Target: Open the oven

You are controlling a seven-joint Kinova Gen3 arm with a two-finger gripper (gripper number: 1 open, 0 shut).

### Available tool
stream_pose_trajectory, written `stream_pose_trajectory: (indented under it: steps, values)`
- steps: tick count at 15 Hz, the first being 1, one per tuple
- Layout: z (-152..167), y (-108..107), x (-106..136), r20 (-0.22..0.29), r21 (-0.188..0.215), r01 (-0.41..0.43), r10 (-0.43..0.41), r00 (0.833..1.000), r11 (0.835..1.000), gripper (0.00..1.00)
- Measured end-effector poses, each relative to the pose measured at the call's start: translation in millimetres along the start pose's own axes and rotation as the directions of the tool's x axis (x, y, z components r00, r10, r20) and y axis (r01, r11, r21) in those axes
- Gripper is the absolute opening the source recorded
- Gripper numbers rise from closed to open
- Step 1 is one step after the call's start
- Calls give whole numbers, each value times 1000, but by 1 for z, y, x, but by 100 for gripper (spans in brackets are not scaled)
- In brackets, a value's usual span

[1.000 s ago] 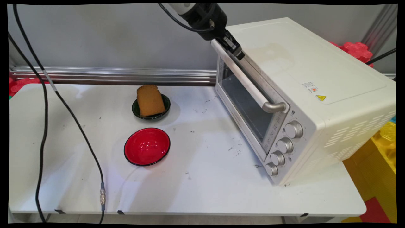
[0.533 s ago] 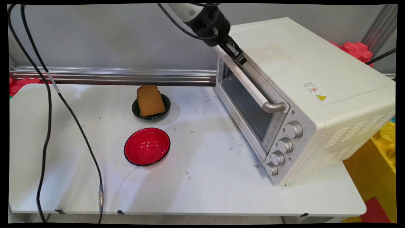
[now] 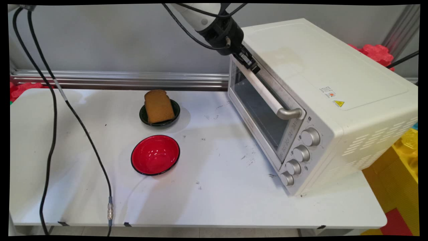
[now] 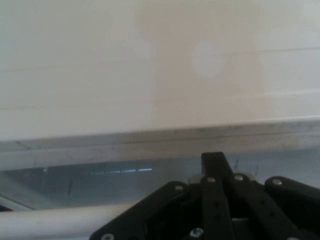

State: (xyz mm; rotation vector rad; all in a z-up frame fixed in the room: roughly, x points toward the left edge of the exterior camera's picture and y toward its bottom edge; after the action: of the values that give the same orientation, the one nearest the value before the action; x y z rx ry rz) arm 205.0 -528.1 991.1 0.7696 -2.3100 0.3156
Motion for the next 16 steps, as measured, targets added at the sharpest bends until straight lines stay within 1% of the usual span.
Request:
stream_pose_trajectory:
  steps: [5, 16]
  values:
    - [2, -1, -11, 15, -6, -13, 13, 1000, 1000, 0]
    - [-12, 2, -54, 77, -31, -36, 39, 996, 999, 0]
